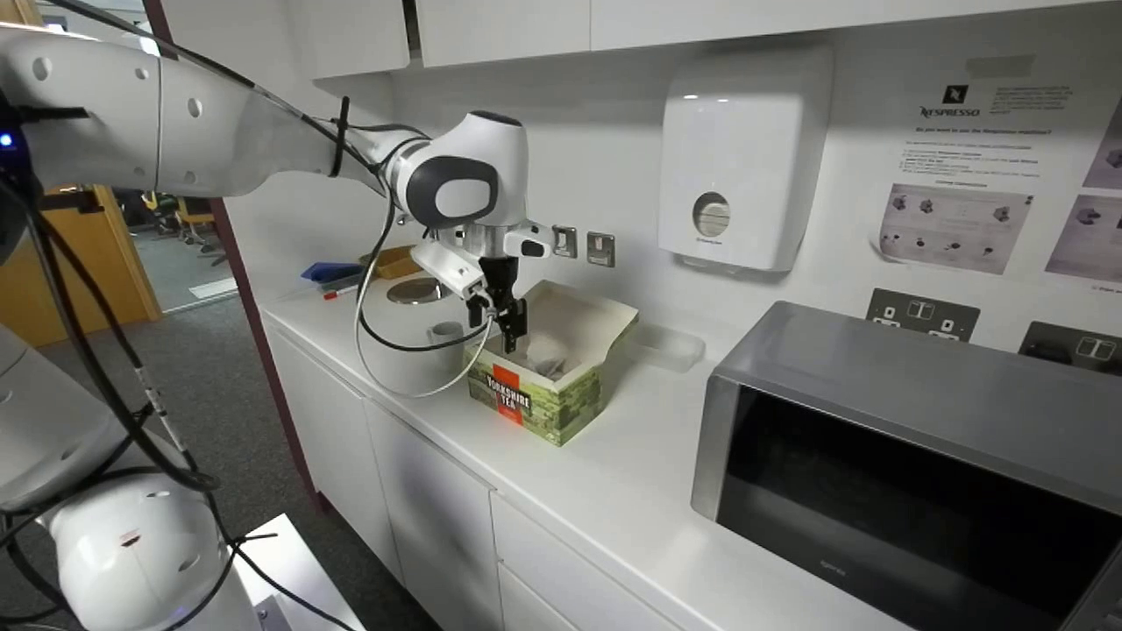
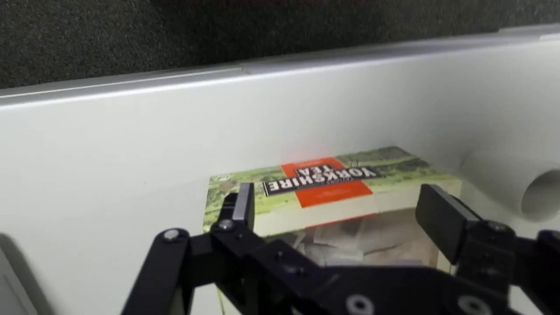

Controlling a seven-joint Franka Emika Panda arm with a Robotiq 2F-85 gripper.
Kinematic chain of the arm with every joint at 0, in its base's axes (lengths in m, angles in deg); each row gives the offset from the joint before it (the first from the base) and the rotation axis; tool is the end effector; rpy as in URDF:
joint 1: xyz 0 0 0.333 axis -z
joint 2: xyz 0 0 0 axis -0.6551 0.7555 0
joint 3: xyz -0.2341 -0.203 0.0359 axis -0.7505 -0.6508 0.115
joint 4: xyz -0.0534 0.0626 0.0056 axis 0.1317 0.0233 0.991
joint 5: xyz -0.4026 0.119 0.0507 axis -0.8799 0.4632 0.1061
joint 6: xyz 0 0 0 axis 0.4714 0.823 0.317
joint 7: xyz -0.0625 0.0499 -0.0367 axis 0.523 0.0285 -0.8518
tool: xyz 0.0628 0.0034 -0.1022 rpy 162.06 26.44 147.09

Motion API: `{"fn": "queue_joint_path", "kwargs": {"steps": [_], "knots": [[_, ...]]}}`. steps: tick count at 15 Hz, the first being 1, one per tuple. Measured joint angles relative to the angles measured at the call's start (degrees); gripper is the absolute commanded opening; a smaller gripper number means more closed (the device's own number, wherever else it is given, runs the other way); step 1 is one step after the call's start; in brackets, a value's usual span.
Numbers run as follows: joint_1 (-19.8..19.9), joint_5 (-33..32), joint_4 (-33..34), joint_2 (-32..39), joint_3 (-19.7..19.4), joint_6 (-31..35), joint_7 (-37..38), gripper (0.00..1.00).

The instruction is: Put the tea bag in the cup

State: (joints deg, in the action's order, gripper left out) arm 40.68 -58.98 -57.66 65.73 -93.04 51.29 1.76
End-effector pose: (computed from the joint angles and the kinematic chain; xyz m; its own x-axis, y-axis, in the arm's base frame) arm 0.4910 -0.0491 0.4849 0.9957 -0.0914 0.0141 -0.0879 -0.9826 -0.1637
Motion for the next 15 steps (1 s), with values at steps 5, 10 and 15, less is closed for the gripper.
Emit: {"fn": "queue_joint_path", "kwargs": {"steps": [5,10,15], "knots": [[0.4,-0.3,-0.1,4.6,4.3,13.6,16.7,1.0],[0.4,-1.0,0.0,7.9,7.1,16.8,30.5,1.0],[0.6,-1.0,0.0,8.1,7.1,16.8,30.8,1.0]]}}
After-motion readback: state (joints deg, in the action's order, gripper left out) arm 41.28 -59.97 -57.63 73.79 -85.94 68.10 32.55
